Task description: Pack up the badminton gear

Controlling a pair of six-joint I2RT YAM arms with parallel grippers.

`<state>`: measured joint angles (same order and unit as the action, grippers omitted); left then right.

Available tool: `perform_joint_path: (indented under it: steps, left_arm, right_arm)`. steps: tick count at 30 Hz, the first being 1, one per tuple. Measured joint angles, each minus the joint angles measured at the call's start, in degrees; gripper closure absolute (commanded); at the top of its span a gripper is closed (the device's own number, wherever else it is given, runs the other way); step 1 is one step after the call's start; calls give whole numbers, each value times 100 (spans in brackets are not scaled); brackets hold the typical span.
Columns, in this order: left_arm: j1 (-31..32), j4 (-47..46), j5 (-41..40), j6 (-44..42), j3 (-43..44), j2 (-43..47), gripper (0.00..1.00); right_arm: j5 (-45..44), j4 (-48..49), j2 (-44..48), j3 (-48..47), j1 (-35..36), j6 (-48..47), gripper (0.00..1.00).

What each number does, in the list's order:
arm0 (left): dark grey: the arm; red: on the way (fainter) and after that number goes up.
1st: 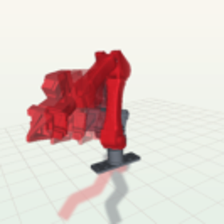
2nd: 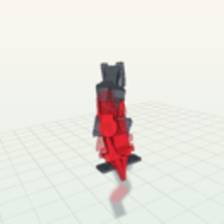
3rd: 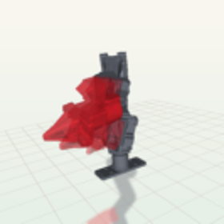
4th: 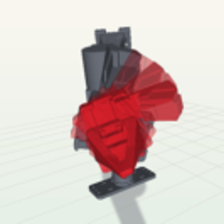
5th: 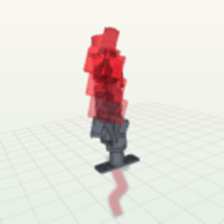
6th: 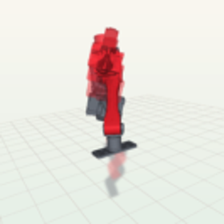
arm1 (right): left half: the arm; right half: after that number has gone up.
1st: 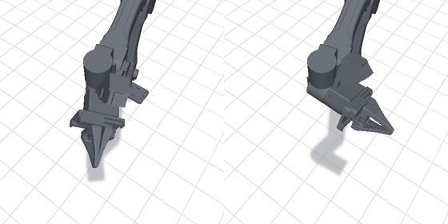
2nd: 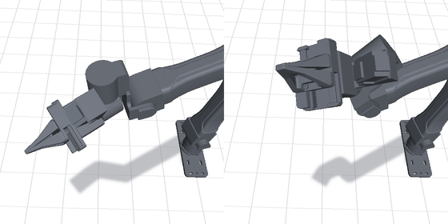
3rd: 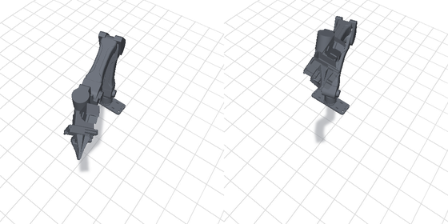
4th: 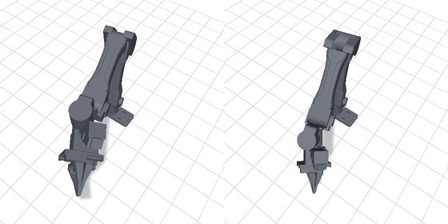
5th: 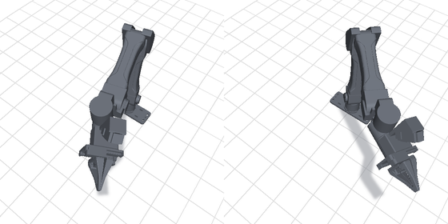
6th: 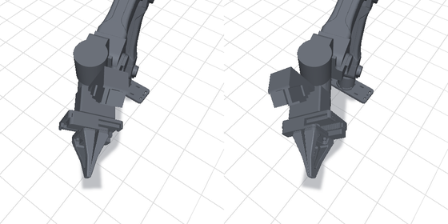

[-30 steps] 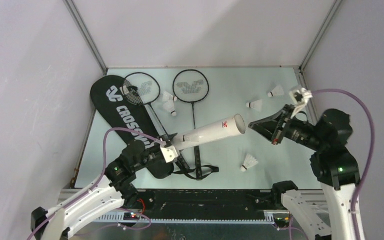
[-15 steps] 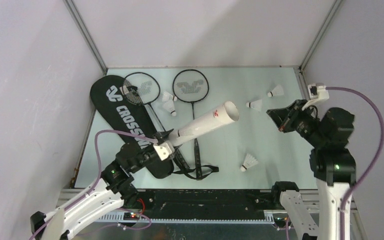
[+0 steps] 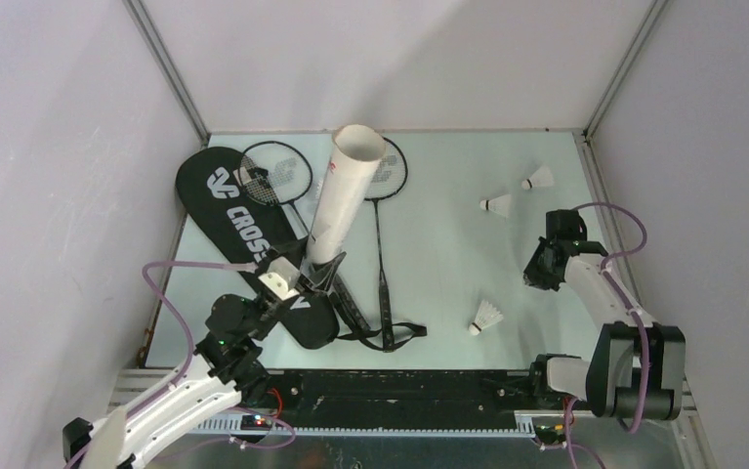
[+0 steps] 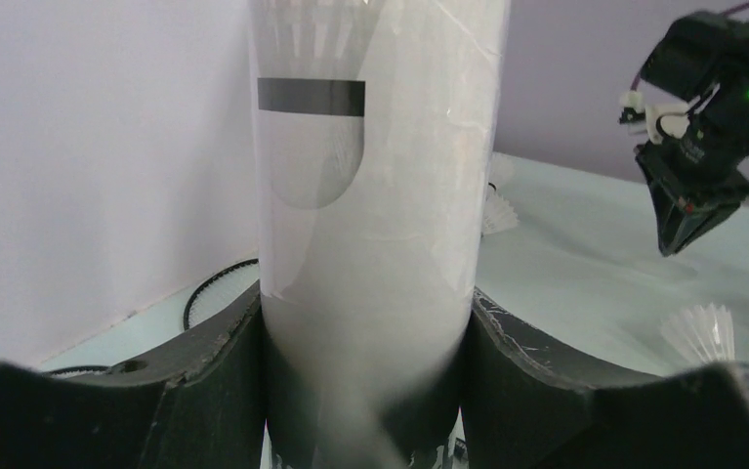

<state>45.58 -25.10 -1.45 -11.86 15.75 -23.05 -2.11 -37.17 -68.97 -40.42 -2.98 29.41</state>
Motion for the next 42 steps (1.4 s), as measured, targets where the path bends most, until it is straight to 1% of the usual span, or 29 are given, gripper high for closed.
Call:
perform_joint_path:
  steps: [1,2,3,4,5,6,7,8,10,14,16,19,24,25,29,30,31,32,33,34,35,36,39,42]
  left_arm:
    - [0,-63,-85,103,0,-33,75]
    - [0,-105,-144,164,0,-52,75]
    - [0,-140,-164,210,-2,-59,75]
    - [0,-177,-173,256,-11,-59,75]
    - [0,-225,-170,291,-31,-48,75]
    - [0,-295,-160,308,-66,-31,75]
    - [0,-334,-144,328,-103,-2,75]
    - [0,-350,-133,337,-131,20,75]
    - [0,-367,-114,341,-197,63,75]
    - [0,-356,-74,341,-291,133,74]
    - [0,-330,-35,341,-302,162,74]
    - [2,-289,37,341,-302,210,74]
    - [0,-149,175,345,-302,251,74]
    - [2,-116,188,345,-304,258,74]
    - [0,-15,212,354,-382,319,74]
    - [0,24,216,374,-391,323,74]
    - [2,55,223,391,-400,326,74]
    - [2,85,232,400,-402,326,74]
    - [2,105,234,411,-404,326,74]
    - [0,125,240,424,-407,326,74]
    - [0,153,260,439,-407,332,75]
    - [0,181,273,444,-404,343,75]
    - [0,262,337,448,-407,382,75]
    - [0,396,557,428,-407,417,74]
  right_arm:
    - [-59,103,-122,0,0,28,74]
    - [-87,188,-221,2,0,55,66]
    - [-109,245,-284,11,2,74,60]
    - [-116,267,-299,22,4,79,41]
    - [-111,273,-282,35,15,76,33]
    - [-98,269,-245,37,20,122,16]
    - [-50,269,-170,39,26,90,8]
    - [39,258,-57,42,31,68,3]
    - [278,251,282,46,87,-22,2]
    - [984,249,896,52,476,-302,6]
    - [1329,225,1008,68,815,-372,9]
    - [1602,136,1008,122,1309,-396,15]
    - [1679,-94,874,170,1840,-302,20]
    - [1652,-146,833,173,1915,-282,23]
    - [1497,-223,715,258,2044,-199,30]
    - [1475,-216,688,291,2052,-184,33]
    - [1464,-214,651,332,2057,-179,41]
    - [1453,-205,612,376,2063,-177,55]
    - [1456,-186,560,424,2065,-164,65]
    - [1456,-175,522,450,2068,-192,82]
    - [1473,-155,490,476,2074,-179,89]
    - [1478,-133,468,505,2083,-129,99]
    - [1480,-116,553,509,2107,-103,100]
    - [1429,-188,1106,459,2140,-103,100]
